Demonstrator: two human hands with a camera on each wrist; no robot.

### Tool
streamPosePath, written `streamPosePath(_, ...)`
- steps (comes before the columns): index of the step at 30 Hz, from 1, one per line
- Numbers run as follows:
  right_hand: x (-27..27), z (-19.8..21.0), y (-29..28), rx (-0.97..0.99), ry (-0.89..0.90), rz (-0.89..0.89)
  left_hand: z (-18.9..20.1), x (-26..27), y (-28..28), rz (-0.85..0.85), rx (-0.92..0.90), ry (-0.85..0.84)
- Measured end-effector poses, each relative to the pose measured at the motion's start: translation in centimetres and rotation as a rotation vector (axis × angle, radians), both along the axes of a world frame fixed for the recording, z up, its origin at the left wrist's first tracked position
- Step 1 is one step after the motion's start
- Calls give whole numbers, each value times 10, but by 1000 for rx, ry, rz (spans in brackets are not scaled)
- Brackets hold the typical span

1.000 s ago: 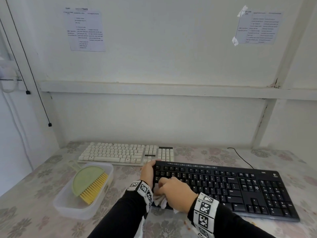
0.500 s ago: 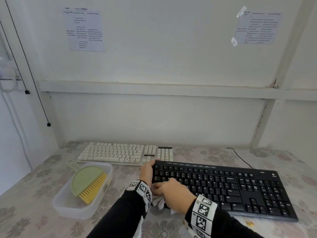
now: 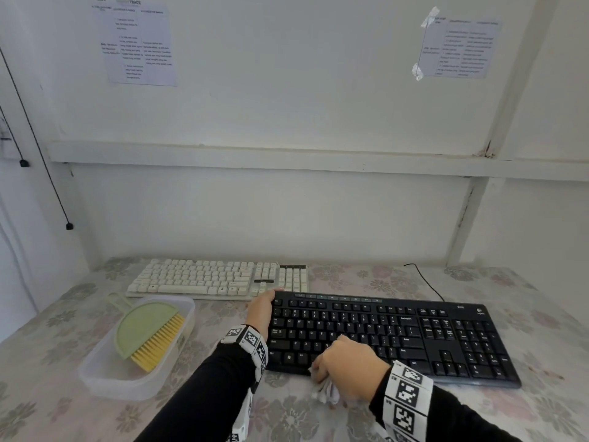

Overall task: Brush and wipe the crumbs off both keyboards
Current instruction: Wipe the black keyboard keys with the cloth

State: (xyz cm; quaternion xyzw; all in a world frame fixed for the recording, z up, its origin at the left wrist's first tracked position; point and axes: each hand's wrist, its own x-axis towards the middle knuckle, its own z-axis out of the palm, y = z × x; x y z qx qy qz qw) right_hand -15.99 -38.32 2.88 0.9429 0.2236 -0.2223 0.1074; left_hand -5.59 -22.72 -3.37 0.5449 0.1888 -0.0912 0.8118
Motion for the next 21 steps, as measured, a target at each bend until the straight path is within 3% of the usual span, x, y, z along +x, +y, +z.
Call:
streamPosePath(6,3,7,-30,244,-84,-167,-10,10,0,-54,26,3)
streamPosePath(11,4,6,4,524,-138,-103,-18,19,1,-41,199,0)
streamPosePath(16,2,-4,28,423,-90,-85,-20,22,3,-55,265,61)
streamPosePath(21,0,-5,-12,317,-102,-174,-40,40,9,-60,263,85)
